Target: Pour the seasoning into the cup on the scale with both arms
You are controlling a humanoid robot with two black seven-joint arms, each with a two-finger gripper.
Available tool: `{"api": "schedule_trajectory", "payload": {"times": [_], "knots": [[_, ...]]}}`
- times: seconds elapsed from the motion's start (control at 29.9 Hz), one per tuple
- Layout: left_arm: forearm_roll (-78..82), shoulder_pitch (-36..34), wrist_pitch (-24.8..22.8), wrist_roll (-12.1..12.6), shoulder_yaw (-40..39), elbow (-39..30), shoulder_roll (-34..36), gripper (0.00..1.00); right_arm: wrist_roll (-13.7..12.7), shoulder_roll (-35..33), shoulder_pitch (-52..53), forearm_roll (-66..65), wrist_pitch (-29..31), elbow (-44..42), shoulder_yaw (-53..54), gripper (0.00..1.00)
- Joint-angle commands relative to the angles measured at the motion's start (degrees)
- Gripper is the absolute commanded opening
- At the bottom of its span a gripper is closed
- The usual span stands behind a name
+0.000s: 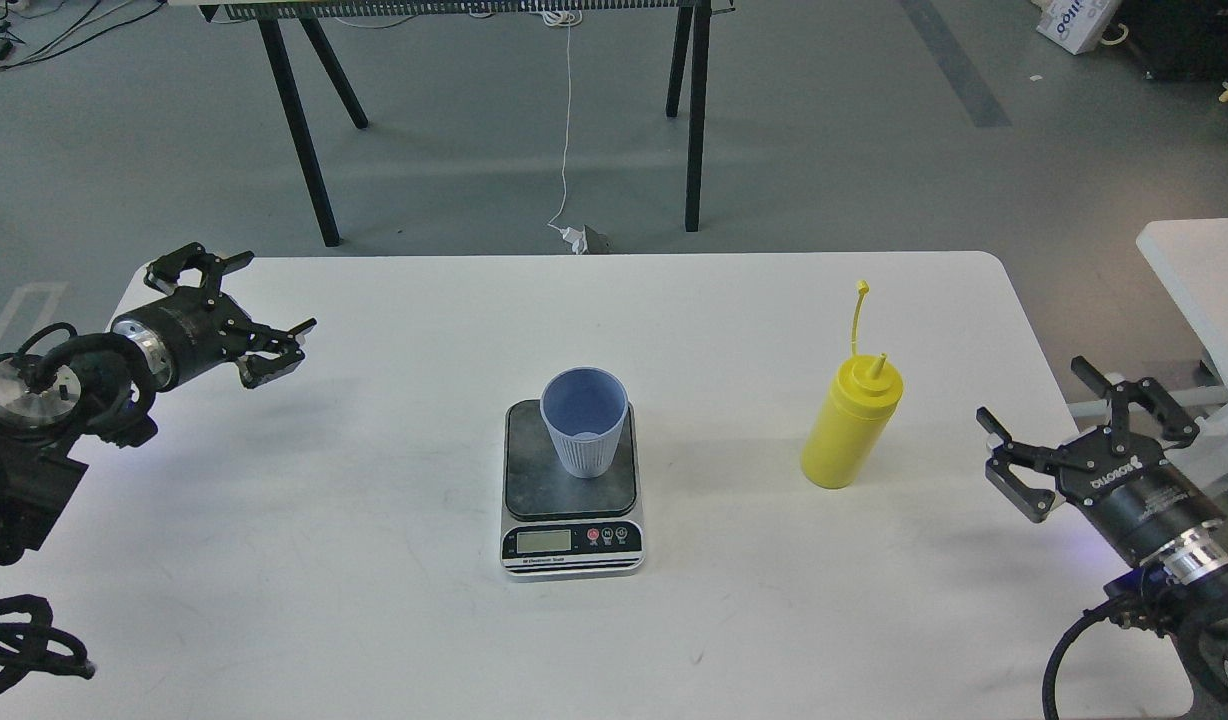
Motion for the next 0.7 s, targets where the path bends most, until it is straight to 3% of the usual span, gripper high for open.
{"api": "schedule_trajectory", "payload": {"times": [0.0,0.3,0.47,0.67], "knots": [[-0.1,-0.9,0.0,0.0,-0.3,0.0,0.2,1.00,-0.1,-1.6,11.7,-0.1,0.0,-6.1,-4.5,0.99],[-0.4,-6.8,0.0,0.0,-0.6,0.0,0.1,1.00,0.0,-0.9,34.0,-0.1,0.0,-23.7,-15.3,0.99],[-1.1,-11.4,0.0,0.0,-1.3,0.2,-1.2,1.00,0.0,1.3,37.4,-0.1,0.0,-28.0,-15.7,0.99],[-5.2,-12.8,0.0,0.0,-7.5,0.4,-5.1,1.00,0.0,2.0,37.4,-0.1,0.0,-28.6,-15.7,0.99]]}}
